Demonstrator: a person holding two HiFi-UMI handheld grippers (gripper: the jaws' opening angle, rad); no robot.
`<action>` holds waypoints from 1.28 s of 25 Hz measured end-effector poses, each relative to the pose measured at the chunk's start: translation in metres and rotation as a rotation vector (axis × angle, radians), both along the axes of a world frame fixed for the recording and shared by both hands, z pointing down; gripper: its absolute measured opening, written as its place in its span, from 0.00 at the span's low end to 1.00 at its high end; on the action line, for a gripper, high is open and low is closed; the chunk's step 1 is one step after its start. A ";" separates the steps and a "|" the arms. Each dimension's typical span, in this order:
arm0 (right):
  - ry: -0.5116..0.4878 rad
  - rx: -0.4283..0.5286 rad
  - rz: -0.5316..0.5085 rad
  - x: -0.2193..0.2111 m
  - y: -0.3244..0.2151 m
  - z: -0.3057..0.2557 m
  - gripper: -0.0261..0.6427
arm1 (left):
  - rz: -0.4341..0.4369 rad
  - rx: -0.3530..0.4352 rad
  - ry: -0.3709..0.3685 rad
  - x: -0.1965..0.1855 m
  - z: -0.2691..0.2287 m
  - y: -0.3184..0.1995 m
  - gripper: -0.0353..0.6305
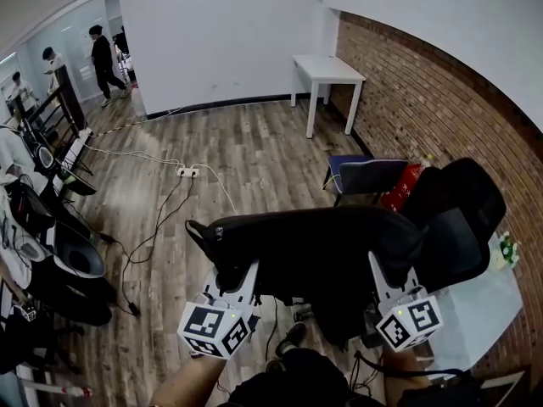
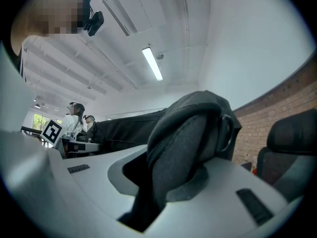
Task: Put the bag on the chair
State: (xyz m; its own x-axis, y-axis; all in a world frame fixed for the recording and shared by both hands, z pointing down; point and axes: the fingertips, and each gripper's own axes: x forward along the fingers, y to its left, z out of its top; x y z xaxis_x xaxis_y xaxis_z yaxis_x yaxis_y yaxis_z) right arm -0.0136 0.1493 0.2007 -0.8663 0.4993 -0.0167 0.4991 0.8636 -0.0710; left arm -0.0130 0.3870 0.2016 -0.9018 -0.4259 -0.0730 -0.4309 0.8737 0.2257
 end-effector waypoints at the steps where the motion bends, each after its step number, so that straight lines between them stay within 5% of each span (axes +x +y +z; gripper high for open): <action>1: 0.001 -0.005 0.003 -0.006 -0.002 0.001 0.16 | 0.007 -0.007 -0.001 -0.007 0.000 -0.002 0.17; 19: 0.012 -0.056 0.176 -0.133 -0.069 0.012 0.16 | 0.185 -0.064 0.026 -0.182 0.001 -0.076 0.17; 32: 0.042 -0.058 0.329 -0.156 -0.127 0.024 0.16 | 0.327 -0.061 0.071 -0.242 0.017 -0.144 0.17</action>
State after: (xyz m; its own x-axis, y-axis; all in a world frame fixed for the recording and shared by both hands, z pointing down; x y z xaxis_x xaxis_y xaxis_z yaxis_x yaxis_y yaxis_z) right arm -0.1697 0.0225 0.2248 -0.9813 0.1923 0.0019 0.1902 0.9718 -0.1392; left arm -0.2546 0.2429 0.2191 -0.7189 -0.6949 0.0197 -0.6754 0.7049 0.2169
